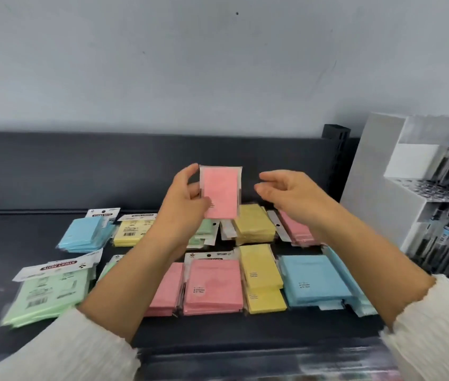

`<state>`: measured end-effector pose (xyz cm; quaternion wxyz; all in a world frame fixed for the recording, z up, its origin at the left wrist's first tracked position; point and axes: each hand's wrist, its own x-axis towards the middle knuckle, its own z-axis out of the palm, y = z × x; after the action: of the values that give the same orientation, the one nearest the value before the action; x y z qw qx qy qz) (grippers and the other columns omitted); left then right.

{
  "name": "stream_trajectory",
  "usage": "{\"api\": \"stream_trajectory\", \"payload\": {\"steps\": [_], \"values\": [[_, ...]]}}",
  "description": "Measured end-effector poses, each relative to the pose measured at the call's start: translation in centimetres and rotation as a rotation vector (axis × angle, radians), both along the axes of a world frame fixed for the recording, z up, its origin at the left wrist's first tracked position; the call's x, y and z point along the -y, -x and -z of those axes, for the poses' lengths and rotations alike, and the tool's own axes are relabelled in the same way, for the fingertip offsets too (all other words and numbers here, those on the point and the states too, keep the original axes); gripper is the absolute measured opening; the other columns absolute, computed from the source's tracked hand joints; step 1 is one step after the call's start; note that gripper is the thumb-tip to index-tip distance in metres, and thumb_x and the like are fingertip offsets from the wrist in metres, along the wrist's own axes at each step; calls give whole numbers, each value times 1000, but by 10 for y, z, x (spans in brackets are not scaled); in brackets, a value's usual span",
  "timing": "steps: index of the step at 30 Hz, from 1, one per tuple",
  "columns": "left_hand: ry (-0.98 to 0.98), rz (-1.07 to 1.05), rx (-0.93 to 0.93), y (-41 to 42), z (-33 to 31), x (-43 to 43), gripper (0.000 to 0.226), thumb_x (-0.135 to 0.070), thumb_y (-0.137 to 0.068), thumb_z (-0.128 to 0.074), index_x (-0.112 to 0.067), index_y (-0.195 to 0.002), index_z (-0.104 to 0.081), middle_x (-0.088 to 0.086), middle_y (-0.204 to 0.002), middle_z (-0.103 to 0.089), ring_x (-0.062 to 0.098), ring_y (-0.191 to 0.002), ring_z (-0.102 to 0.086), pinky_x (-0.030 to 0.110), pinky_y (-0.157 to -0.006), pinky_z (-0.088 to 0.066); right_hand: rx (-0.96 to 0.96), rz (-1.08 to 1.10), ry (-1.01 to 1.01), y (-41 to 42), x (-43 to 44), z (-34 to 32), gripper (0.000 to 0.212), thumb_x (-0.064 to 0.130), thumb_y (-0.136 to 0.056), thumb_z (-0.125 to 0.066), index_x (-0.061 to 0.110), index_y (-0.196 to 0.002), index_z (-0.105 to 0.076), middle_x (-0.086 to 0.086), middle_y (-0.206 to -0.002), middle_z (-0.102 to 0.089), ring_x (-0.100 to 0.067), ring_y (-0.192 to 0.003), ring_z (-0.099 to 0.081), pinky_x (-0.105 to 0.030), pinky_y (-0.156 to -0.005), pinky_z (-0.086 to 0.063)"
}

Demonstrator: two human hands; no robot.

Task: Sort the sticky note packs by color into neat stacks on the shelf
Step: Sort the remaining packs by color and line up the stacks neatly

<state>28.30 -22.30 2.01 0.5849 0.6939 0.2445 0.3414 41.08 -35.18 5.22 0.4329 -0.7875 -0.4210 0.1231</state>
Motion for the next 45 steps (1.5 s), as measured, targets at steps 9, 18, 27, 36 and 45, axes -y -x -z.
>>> {"api": "stream_trajectory", "payload": {"steps": [9, 18, 27, 36, 45], "values": [[-138, 8, 65, 45, -17, -6, 52, 17, -88, -41, -13, -129, -53, 2, -111, -70, 17, -100, -67, 27, -80, -53, -209, -193, -224, 42, -38, 0, 10, 15, -90, -61, 17, -100, -64, -1, -95, -71, -16, -88, -68, -29, -78, -57], [-127, -149, -120, 104, 0, -7, 29, -4, -93, -54, -16, -117, -66, -1, -103, -71, 14, -90, -68, 20, -76, -55, -287, -336, -170, 75, -66, 19, 27, 19, -90, -60, 23, -116, -51, -6, -93, -65, -12, -67, -66, -25, -55, -55], [-536, -276, -797, 117, 48, -4, 44, -33, -86, -66, -22, -127, -58, -3, -121, -58, 12, -100, -54, 25, -87, -42, 247, -382, 353, 75, -78, 65, 30, 32, -88, -61, 21, -115, -59, 3, -102, -59, -13, -83, -54, -26, -65, -43], [-684, -186, -871, 123, 49, -12, 38, -38, -90, -58, -25, -127, -58, -6, -139, -48, 17, -128, -41, 38, -108, -34, 283, -300, 374, 73, -77, 70, 29, 39, -80, -70, 21, -102, -67, 1, -112, -55, -17, -93, -57, -32, -78, -49], [-822, -176, -758, 126, 44, -7, 38, -20, -97, -49, -21, -135, -50, -8, -146, -41, 13, -134, -39, 26, -111, -30, 125, -334, 94, 63, -62, 35, 33, 31, -85, -65, 23, -117, -61, 5, -116, -58, -11, -98, -55, -24, -72, -42]]}}
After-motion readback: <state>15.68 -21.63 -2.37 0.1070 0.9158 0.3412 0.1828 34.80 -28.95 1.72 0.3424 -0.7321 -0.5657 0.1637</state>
